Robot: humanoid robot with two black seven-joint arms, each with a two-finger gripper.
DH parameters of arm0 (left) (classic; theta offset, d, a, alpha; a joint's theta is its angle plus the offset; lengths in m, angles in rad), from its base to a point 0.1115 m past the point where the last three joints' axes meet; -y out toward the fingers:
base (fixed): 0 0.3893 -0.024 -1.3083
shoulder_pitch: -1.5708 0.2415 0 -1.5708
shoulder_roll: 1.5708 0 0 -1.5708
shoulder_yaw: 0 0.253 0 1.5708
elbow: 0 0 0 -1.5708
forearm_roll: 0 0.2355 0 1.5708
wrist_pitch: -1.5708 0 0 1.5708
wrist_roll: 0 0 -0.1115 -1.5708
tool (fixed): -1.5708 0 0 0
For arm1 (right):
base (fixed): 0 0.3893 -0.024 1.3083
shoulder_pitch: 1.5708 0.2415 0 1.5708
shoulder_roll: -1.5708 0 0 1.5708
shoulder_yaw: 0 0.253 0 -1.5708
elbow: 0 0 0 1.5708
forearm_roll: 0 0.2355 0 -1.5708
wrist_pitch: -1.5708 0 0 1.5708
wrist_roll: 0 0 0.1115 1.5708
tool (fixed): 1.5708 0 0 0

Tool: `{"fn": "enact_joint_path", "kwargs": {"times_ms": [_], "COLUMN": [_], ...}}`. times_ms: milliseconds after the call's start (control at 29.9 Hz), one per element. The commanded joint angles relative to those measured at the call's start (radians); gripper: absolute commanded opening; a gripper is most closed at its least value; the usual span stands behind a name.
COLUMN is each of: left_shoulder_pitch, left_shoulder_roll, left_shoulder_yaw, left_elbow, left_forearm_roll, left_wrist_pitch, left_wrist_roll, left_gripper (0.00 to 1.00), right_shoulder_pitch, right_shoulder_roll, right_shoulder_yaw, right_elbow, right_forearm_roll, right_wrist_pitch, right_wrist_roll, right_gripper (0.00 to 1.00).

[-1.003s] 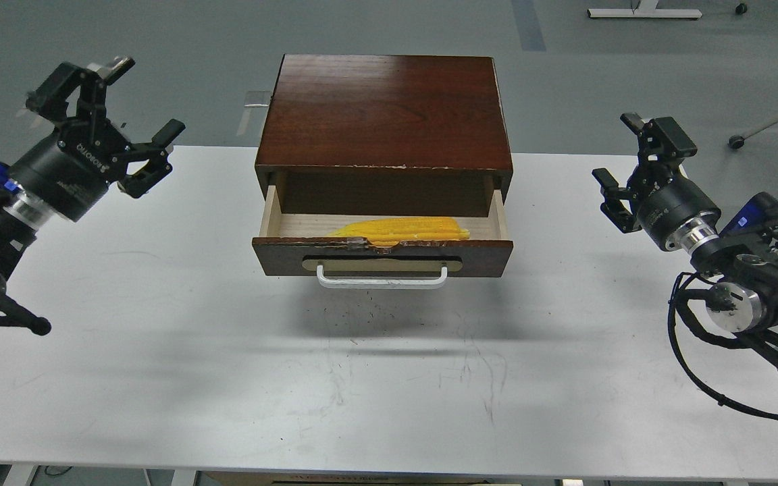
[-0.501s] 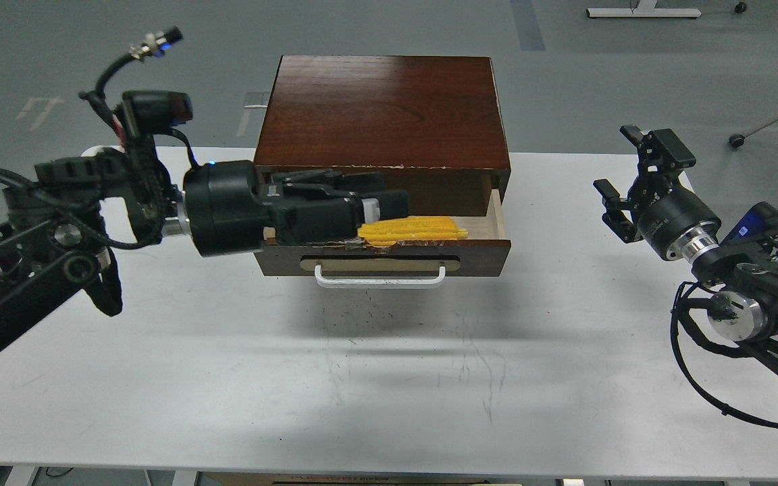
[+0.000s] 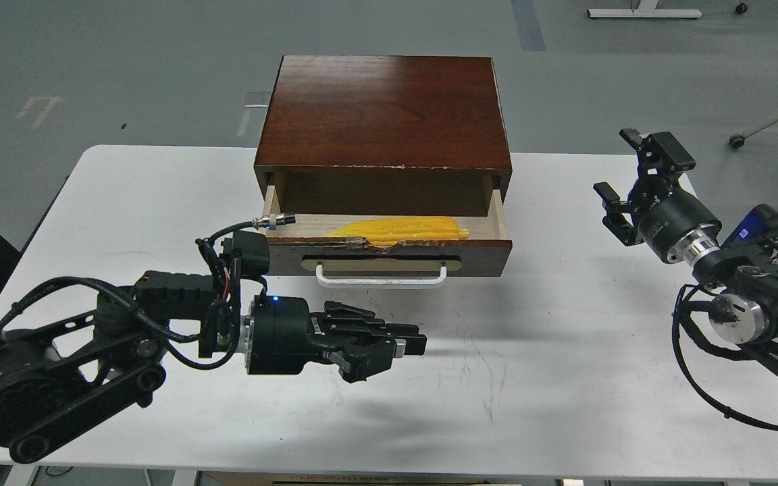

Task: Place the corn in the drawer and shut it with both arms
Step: 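Bring the left gripper down in front of the drawer handle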

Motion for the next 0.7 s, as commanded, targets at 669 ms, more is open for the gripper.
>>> {"fn": "enact_joint_path", "kwargs": {"times_ms": [669], "left_shoulder_pitch": [0.019], "left_shoulder_roll": [-0.007], "left_shoulder_yaw": [-0.004], "left_elbow": [0.190], "left_forearm_roll": [-0.263], "left_wrist_pitch": [0.042], "left_wrist_roll": [0.081], "left_gripper": [0.00], "right_shoulder_pitch": [-0.017], "right_shoulder_roll": [0.000], "right_shoulder_yaw": [0.000], "right_elbow": [0.001], "right_forearm_roll": [0.002], "right_wrist_pitch": [0.000], "right_wrist_roll": [0.000], "right_gripper": [0.99]}}
